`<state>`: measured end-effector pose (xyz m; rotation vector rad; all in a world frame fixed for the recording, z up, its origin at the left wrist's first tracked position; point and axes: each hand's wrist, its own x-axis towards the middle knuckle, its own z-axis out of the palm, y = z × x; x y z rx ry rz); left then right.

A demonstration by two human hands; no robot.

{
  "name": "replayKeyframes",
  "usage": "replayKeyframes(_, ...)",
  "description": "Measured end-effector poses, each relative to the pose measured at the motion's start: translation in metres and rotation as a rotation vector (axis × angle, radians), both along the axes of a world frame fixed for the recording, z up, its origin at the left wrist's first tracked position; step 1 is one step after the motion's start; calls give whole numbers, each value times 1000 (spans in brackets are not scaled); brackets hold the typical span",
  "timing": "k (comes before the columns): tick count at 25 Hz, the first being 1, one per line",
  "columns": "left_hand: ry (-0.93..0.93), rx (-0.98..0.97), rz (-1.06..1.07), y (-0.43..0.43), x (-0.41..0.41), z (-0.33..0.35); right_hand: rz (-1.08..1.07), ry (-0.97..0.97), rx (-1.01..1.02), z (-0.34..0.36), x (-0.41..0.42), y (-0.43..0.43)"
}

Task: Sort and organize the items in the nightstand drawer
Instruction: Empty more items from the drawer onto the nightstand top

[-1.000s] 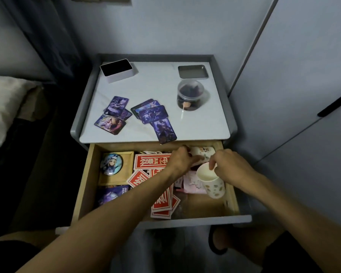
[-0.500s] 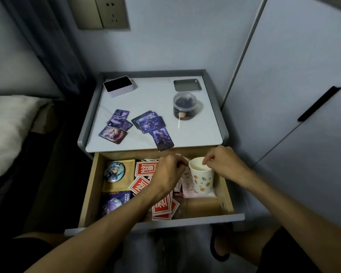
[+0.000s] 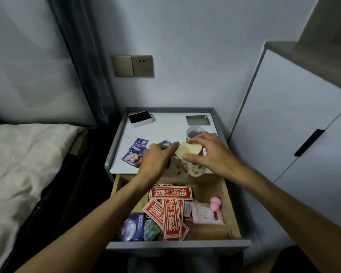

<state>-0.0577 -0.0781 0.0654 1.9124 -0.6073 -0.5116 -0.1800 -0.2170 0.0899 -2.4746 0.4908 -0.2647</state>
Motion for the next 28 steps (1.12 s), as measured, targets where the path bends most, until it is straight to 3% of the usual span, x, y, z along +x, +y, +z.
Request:
replayKeyframes(4,-95,27,45,-9,23,10,104,18,-69,6,29,-1)
replayKeyframes(9,21,-135,176,-40,85,17,7,-99,-4,14,94,-49)
replayKeyframes(13,83,-229,246,-73,148,7,-166,21,-96,-13,157,-145)
replayKeyframes(18,92,-269,288,-124,219,-24,-191,137,-232,-62,228,-234)
replayKeyframes(28,98,-323,257,-166,243,-64,-96,337,-395,-103,256,-272)
